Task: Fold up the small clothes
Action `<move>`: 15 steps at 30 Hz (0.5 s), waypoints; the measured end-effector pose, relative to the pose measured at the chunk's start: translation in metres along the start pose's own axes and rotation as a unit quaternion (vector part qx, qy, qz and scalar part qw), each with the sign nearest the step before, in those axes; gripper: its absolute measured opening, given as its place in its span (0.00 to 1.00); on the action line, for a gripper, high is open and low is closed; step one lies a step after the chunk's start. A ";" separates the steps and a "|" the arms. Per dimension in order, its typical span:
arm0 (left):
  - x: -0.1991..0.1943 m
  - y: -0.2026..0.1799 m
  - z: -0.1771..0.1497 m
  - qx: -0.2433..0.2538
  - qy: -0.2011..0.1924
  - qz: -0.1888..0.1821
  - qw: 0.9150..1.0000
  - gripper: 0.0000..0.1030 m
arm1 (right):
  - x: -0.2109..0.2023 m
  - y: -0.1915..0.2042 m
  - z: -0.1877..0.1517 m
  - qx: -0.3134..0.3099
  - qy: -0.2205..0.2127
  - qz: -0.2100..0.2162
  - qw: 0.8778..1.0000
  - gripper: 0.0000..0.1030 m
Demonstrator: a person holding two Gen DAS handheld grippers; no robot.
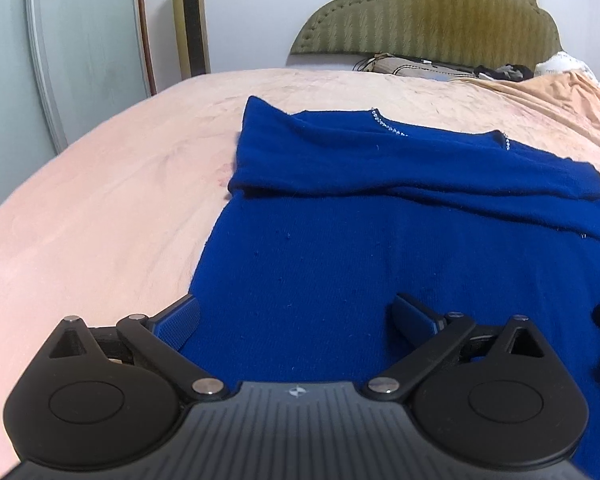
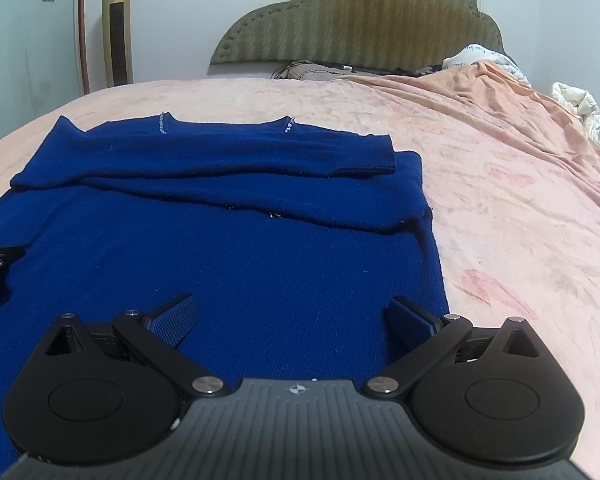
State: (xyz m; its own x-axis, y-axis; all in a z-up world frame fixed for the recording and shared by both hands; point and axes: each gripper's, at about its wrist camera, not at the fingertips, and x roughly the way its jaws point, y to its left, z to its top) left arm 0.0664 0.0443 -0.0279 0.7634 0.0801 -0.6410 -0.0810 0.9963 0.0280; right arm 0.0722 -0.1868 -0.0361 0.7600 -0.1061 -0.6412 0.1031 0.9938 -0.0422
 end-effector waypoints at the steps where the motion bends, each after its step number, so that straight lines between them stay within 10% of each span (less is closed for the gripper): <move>1: 0.000 0.000 0.000 -0.001 0.000 0.000 1.000 1.00 | -0.001 0.000 0.000 0.001 -0.001 -0.001 1.000 1.00; 11: -0.001 0.000 -0.001 0.000 -0.001 0.000 1.000 1.00 | -0.039 0.027 -0.028 -0.141 -0.049 -0.057 0.987 1.00; 15: -0.001 0.000 -0.001 -0.001 -0.001 0.000 1.000 1.00 | -0.044 0.016 -0.022 -0.094 -0.039 -0.025 0.994 1.00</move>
State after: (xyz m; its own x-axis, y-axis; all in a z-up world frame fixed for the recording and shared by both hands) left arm 0.0650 0.0438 -0.0280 0.7651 0.0800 -0.6389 -0.0817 0.9963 0.0269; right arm 0.0260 -0.1659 -0.0257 0.8057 -0.1497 -0.5731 0.0249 0.9752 -0.2198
